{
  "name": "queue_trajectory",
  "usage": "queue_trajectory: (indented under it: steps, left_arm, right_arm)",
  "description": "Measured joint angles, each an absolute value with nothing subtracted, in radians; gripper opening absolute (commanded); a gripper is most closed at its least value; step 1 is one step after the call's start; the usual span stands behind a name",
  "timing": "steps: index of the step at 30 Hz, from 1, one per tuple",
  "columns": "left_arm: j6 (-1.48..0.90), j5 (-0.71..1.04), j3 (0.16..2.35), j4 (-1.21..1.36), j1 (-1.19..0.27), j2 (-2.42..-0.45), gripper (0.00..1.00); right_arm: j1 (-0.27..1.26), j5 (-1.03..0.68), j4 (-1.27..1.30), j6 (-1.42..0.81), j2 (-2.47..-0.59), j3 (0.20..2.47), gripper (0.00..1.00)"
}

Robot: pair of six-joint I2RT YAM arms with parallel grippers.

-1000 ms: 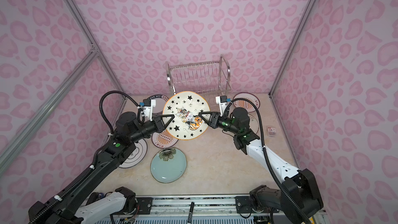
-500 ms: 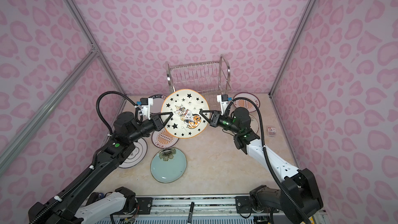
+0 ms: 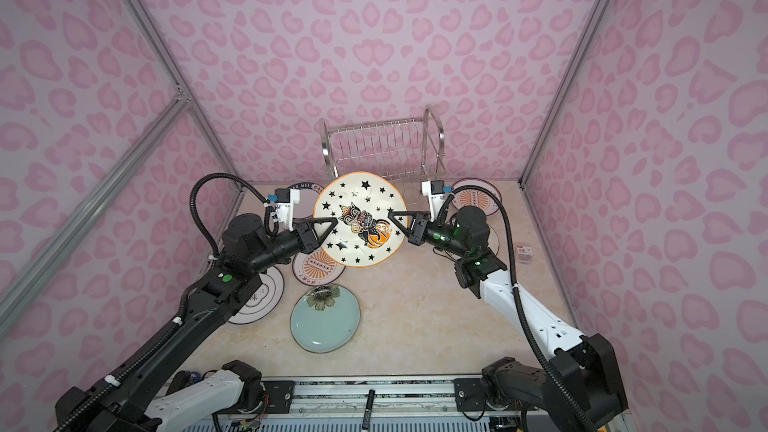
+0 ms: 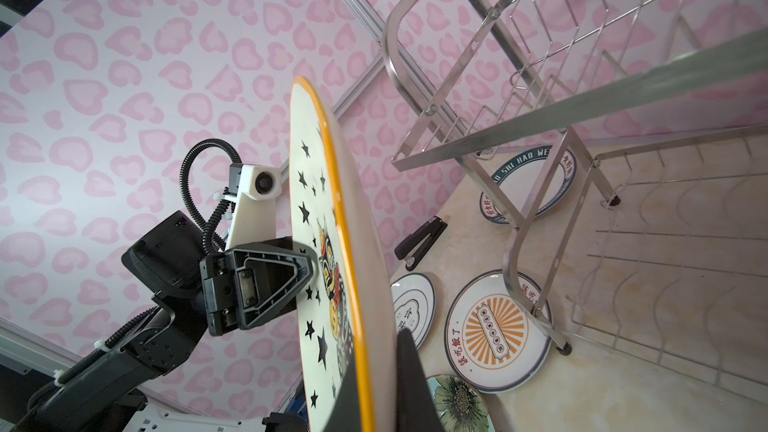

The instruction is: Load the plates into the dish rack

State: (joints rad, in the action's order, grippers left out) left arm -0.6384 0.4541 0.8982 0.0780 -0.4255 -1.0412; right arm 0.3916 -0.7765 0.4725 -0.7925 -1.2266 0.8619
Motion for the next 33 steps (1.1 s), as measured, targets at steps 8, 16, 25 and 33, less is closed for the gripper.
queue_trajectory:
  steps: [8,16,25,33]
  left_arm:
    - [-0.620,0.473,0.908,0.046,-0.425,-1.050,0.25]
    - [-0.620,0.509,0.922,0.036,-0.424,-1.084,0.18]
    - [-0.639,0.539,0.933,0.033,-0.421,-1.106,0.14]
    - [-0.647,0.535,0.935,0.033,-0.419,-1.115,0.23]
  right_arm:
    - [0.364,-0.752,0.448,-0.782,-1.206,0.862,0.00]
    - [0.358,-0.761,0.441,-0.768,-1.204,0.862,0.00]
    - [0.360,-0.764,0.461,-0.779,-1.217,0.861,0.00]
    - [0.371,-0.753,0.488,-0.794,-1.235,0.862,0.00]
